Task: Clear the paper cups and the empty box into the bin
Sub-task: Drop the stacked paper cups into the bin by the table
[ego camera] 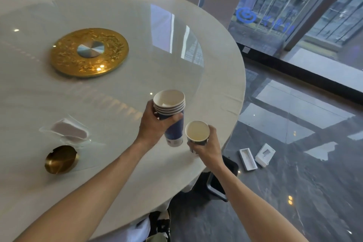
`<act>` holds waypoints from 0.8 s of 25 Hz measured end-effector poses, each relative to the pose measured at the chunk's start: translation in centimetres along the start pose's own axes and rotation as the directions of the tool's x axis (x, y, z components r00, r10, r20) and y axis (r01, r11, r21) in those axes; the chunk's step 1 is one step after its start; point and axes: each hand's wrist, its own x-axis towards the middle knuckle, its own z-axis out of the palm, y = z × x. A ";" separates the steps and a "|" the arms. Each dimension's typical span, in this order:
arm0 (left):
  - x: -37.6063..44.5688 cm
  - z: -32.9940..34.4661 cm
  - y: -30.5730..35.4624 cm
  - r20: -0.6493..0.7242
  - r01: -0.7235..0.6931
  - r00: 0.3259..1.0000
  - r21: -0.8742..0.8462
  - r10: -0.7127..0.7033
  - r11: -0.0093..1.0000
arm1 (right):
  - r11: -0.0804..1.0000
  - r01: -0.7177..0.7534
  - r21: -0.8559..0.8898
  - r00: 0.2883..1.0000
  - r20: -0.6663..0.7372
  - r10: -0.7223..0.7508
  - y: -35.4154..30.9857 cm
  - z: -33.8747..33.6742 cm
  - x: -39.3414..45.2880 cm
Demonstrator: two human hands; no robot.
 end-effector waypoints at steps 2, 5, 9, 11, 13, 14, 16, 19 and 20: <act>0.9 2.1 1.8 0.029 -0.037 0.999 -0.034 0.038 0.999 | 1.000 -0.005 -0.025 0.999 -0.039 0.004 0.6 -1.9 -0.5; 0.7 5.5 3.8 0.086 -0.055 0.994 -0.100 0.064 0.993 | 1.000 -0.015 -0.025 0.997 -0.069 0.014 1.6 -4.6 -1.3; -1.7 11.3 5.1 0.241 -0.051 0.968 -0.083 0.070 0.995 | 1.000 -0.013 0.012 0.998 -0.056 0.014 3.0 -8.7 -2.3; -3.8 14.3 5.5 0.293 -0.048 0.954 -0.076 0.068 0.996 | 1.000 0.019 0.006 0.999 -0.035 -0.018 4.0 -11.2 -3.0; -5.6 16.7 5.5 0.336 -0.023 0.941 -0.059 0.042 0.998 | 0.997 0.078 0.016 0.996 -0.038 -0.077 4.9 -13.0 -3.6; -6.8 18.0 5.5 0.344 -0.015 0.938 -0.045 0.029 0.999 | 0.996 0.089 0.030 0.995 -0.038 -0.088 5.7 -14.1 -4.1; -9.2 20.7 5.0 0.346 -0.020 0.938 -0.007 0.021 1.000 | 0.996 0.068 0.066 0.997 -0.043 -0.066 7.3 -16.7 -4.9; -12.2 23.8 4.3 0.359 -0.014 0.934 0.050 -0.005 0.999 | 0.994 0.016 0.109 0.999 -0.029 -0.013 9.5 -20.1 -5.6; -13.1 24.7 4.0 0.372 0.000 0.928 0.065 -0.024 0.998 | 0.993 0.019 0.117 1.000 -0.020 -0.017 10.1 -21.1 -5.8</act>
